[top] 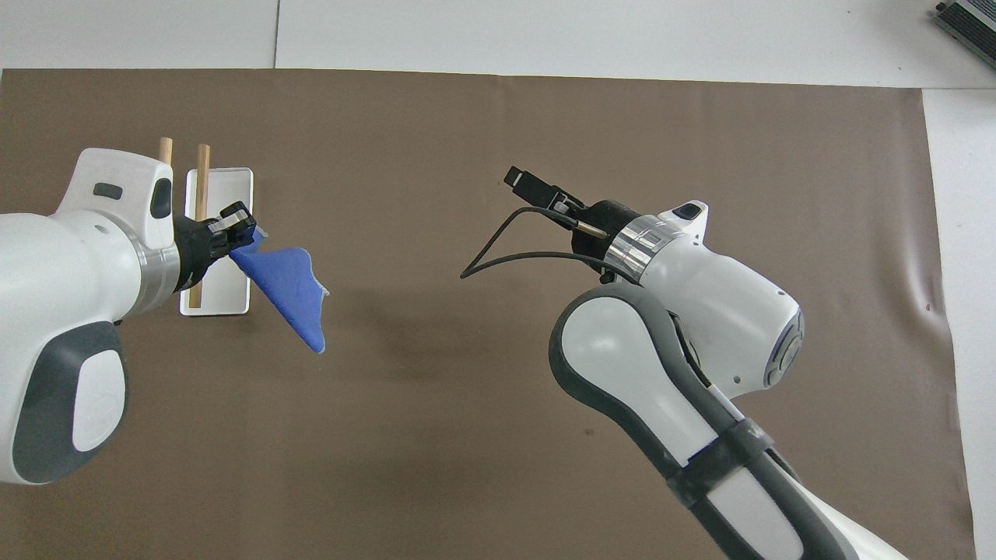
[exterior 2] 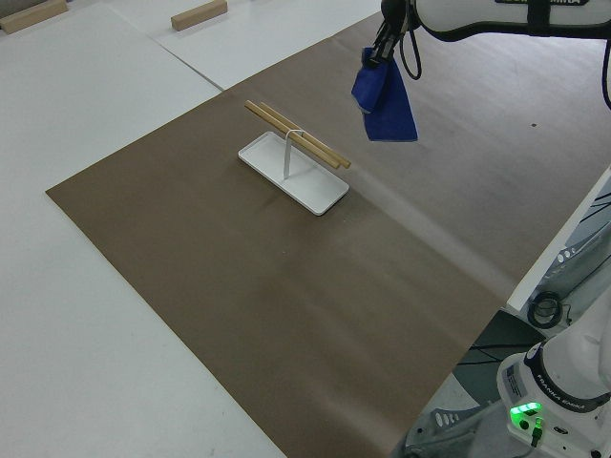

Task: Right arm passes towel to left arm to hang
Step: 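Open the right gripper and withdraw it while the left gripper holds towel, then move the towel with the left gripper over the wooden dowels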

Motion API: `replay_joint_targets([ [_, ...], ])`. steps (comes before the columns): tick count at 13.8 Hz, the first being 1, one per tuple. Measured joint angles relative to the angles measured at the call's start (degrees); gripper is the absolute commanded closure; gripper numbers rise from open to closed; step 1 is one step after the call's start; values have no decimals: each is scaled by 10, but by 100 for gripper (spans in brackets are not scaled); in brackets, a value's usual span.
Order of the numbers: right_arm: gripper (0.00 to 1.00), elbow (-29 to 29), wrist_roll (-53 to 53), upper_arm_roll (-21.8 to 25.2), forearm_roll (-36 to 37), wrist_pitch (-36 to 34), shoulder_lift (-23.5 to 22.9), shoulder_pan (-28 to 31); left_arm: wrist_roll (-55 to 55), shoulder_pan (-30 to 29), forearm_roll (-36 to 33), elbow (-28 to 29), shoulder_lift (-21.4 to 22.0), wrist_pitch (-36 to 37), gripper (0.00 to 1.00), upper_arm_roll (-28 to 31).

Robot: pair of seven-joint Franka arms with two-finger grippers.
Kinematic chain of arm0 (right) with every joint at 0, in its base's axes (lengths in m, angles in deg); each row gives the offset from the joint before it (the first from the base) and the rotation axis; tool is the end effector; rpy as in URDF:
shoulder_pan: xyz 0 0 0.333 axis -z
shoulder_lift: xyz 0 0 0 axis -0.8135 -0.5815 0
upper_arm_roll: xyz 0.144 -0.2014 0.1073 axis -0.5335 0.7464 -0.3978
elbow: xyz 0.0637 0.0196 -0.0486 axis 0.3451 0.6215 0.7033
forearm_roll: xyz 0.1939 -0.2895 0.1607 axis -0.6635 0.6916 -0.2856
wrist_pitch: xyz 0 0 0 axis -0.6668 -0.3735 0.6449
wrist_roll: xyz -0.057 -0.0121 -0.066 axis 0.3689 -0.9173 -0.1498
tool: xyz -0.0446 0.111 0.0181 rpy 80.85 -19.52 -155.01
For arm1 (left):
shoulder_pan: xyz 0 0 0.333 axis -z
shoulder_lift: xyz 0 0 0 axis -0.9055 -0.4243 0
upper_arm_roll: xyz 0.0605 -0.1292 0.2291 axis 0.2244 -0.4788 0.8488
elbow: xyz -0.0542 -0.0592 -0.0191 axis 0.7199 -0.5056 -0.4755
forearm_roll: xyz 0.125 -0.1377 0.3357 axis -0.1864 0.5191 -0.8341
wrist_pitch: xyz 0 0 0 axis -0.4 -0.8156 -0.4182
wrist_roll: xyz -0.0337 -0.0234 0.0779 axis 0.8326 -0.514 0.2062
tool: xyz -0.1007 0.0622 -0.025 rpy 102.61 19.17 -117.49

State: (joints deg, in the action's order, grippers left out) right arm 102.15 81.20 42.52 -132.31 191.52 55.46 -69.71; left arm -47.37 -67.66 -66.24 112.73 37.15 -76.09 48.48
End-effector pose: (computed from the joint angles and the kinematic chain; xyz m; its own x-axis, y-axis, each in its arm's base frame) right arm 0.5883 0.2169 0.3860 0.8734 -0.1496 0.4635 0.1175 -0.8588 -0.4986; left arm 0.5448 -0.1299 0.4655 0.8606 0.4584 0.2218 0.4087 -0.8816 0.2360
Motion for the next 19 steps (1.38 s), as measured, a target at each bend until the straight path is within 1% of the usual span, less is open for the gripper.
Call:
replay_joint_targets([
  [2, 0, -4, 0, 0, 87, -55, 1, 32, -17, 0, 0, -23, -25, 0, 100, 7],
  [4, 0, -18, 2, 1, 172, -116, 3, 55, -66, 0, 0, -38, -43, 0, 100, 21],
  [6, 0, -46, 2, 1, 270, -190, 8, 74, -111, 0, 0, -47, -53, 0, 100, 36],
  [8, 0, -78, 0, 2, 329, -258, 17, 88, -144, -1, 0, -56, -64, 2, 100, 44],
  [12, 0, -136, -7, 3, 409, -375, 41, 113, -202, -1, 0, -85, -88, 11, 100, 52],
  [15, 0, -166, -56, 3, 446, -446, 61, 117, -248, -1, 0, -97, -98, 15, 100, 69],
  [19, 0, -218, -123, 8, 462, -529, 72, 120, -272, -2, 0, -119, -118, 15, 100, 77],
])
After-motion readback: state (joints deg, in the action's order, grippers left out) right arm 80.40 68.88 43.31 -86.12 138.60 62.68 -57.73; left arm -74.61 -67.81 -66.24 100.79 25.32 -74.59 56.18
